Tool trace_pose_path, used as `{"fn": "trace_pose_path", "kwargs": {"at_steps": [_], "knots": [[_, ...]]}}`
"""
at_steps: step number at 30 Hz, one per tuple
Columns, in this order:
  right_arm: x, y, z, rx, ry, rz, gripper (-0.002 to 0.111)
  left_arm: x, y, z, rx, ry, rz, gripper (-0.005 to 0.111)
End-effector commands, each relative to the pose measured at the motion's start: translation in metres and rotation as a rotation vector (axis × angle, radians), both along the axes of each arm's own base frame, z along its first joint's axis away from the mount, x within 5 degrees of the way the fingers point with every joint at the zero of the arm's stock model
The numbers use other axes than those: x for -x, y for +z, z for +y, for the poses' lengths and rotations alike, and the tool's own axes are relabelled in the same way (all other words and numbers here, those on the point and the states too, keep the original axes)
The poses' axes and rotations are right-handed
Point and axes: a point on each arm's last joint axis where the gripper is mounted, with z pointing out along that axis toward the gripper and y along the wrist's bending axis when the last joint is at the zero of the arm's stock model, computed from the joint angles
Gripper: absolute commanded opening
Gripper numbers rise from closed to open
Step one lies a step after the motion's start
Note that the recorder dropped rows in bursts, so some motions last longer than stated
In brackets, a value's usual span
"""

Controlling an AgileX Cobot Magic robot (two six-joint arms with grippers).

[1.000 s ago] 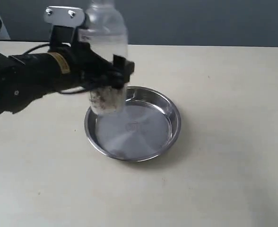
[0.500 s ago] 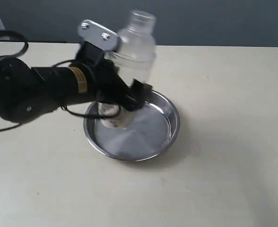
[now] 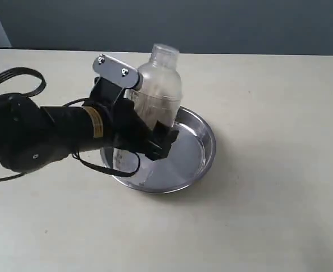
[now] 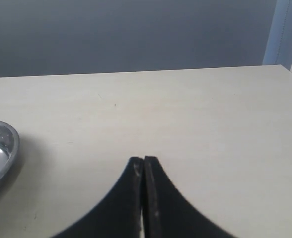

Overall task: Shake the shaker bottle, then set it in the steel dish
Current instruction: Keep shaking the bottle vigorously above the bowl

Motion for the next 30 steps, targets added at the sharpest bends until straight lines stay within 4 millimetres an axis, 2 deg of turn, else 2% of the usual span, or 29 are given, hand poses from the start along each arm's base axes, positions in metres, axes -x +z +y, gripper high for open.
{"fn": "trace_pose_path", "kwargs": {"at_steps": [1, 2, 3, 5, 6, 7, 8, 10, 11, 12, 13, 14, 15, 16, 17, 18, 19, 20, 21, 22, 23, 24, 26, 28, 29, 30], "knots": [[0.000, 0.000, 0.000, 0.002, -0.001, -0.010, -0.001, 0.000, 0.131, -0.006, 0.224, -0.082, -0.533, 0.000], [0.000, 0.000, 0.000, 0.002, -0.001, -0.010, -0.001, -0.004, 0.134, -0.004, 0.206, -0.040, -0.469, 0.000], [0.000, 0.000, 0.000, 0.002, -0.001, -0.010, -0.001, -0.007, 0.125, -0.002, 0.183, -0.005, -0.385, 0.000], [0.000, 0.000, 0.000, 0.002, -0.001, -0.010, -0.001, -0.011, 0.063, -0.002, 0.055, 0.021, -0.146, 0.000], [0.000, 0.000, 0.000, 0.002, 0.000, -0.008, -0.001, -0.011, 0.012, -0.004, 0.040, 0.055, -0.004, 0.000], [0.000, 0.000, 0.000, 0.002, 0.000, -0.008, -0.001, -0.010, 0.010, -0.006, 0.050, 0.046, -0.013, 0.000], [0.000, 0.000, 0.000, 0.002, 0.000, -0.008, -0.001, -0.008, 0.025, -0.010, 0.073, 0.008, -0.086, 0.000], [0.000, 0.000, 0.000, 0.002, 0.000, -0.008, -0.001, -0.002, 0.083, -0.019, 0.137, -0.088, -0.308, 0.000], [0.000, 0.000, 0.000, 0.002, 0.000, -0.008, -0.001, 0.004, 0.118, -0.020, 0.152, -0.126, -0.426, 0.000], [0.000, 0.000, 0.000, 0.002, 0.000, -0.008, -0.001, 0.006, 0.140, -0.019, 0.156, -0.135, -0.486, 0.000], [0.000, 0.000, 0.000, 0.002, 0.000, -0.008, -0.001, 0.007, 0.145, -0.017, 0.162, -0.122, -0.481, 0.000], [0.000, 0.000, 0.000, 0.002, 0.000, -0.008, -0.001, 0.000, 0.102, -0.014, 0.096, -0.080, -0.318, 0.000], [0.000, 0.000, 0.000, 0.002, 0.000, -0.008, -0.001, -0.004, 0.069, -0.014, 0.061, -0.059, -0.212, 0.000], [0.000, 0.000, 0.000, 0.002, 0.000, -0.008, -0.001, -0.003, 0.017, -0.013, 0.050, -0.012, -0.064, 0.000], [0.000, 0.000, 0.000, 0.002, 0.000, -0.008, -0.001, 0.000, 0.028, -0.019, 0.100, -0.050, -0.146, 0.000], [0.000, 0.000, 0.000, 0.002, 0.000, -0.008, -0.001, 0.005, 0.059, -0.022, 0.157, -0.101, -0.279, 0.000], [0.000, 0.000, 0.000, 0.002, 0.000, -0.008, -0.001, 0.011, 0.116, -0.023, 0.208, -0.158, -0.476, 0.000], [0.000, 0.000, 0.000, 0.002, 0.000, -0.009, -0.001, 0.013, 0.130, -0.019, 0.212, -0.142, -0.493, 0.000], [0.000, 0.000, 0.000, 0.002, 0.000, -0.009, -0.001, 0.008, 0.112, -0.016, 0.145, -0.108, -0.388, 0.000], [0.000, 0.000, 0.000, 0.002, 0.000, -0.009, -0.001, 0.003, 0.075, -0.015, 0.071, -0.091, -0.260, 0.000], [0.000, 0.000, 0.000, 0.002, 0.000, -0.009, -0.001, 0.002, 0.026, -0.015, 0.046, -0.059, -0.119, 0.000], [0.000, 0.000, 0.000, 0.002, 0.000, -0.009, -0.001, 0.003, 0.009, -0.014, 0.063, -0.038, -0.083, 0.000], [0.000, 0.000, 0.000, 0.002, 0.000, -0.009, -0.001, 0.008, 0.057, -0.021, 0.165, -0.111, -0.296, 0.000], [0.000, 0.000, 0.000, 0.002, 0.000, -0.009, -0.001, 0.017, 0.132, -0.018, 0.212, -0.176, -0.553, 0.000], [0.000, 0.000, 0.000, 0.002, 0.000, -0.009, -0.001, 0.017, 0.155, -0.012, 0.197, -0.159, -0.618, 0.000], [0.000, 0.000, 0.000, 0.002, 0.000, -0.009, -0.001, 0.014, 0.170, -0.003, 0.226, -0.090, -0.596, 0.000]]}}
